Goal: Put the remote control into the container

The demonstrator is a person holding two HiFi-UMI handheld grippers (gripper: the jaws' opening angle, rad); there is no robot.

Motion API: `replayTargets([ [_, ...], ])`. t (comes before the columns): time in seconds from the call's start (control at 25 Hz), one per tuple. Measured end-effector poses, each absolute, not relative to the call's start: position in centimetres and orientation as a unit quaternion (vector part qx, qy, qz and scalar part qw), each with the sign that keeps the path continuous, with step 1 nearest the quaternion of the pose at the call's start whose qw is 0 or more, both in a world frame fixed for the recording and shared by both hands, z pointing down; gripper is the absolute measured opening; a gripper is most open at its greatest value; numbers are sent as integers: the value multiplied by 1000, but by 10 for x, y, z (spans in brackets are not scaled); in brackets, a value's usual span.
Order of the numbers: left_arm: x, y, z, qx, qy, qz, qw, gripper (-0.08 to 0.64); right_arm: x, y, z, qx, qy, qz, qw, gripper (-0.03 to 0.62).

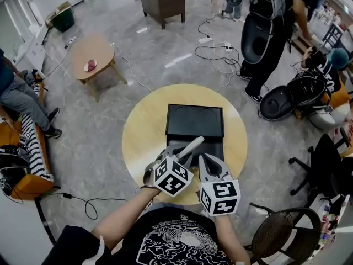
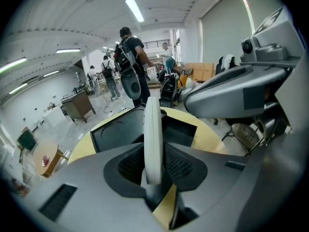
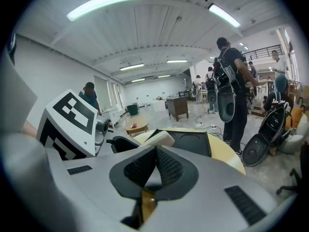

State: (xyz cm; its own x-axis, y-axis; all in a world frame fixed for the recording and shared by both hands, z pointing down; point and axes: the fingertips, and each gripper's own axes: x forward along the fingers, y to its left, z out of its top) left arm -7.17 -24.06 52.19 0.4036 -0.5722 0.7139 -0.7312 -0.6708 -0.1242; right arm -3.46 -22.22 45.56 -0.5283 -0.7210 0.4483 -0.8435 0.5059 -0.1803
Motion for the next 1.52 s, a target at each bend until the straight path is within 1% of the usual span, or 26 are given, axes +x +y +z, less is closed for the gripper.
replayTargets([
  [0.16, -72, -243, 539, 829, -359, 415, 111, 110, -31, -227, 461, 470, -844, 194, 169, 21],
  [0.36, -69, -247, 549, 824, -324, 455, 89, 110, -27, -230, 468, 478, -836, 200, 178, 21],
  [0.88, -52, -253, 585, 803, -228, 544, 84, 110, -2, -239, 476, 508, -814, 213, 184, 21],
  [1.52, -47, -251, 618, 776, -165, 605, 64, 110, 18, -240, 480, 536, -793, 229, 177, 21],
])
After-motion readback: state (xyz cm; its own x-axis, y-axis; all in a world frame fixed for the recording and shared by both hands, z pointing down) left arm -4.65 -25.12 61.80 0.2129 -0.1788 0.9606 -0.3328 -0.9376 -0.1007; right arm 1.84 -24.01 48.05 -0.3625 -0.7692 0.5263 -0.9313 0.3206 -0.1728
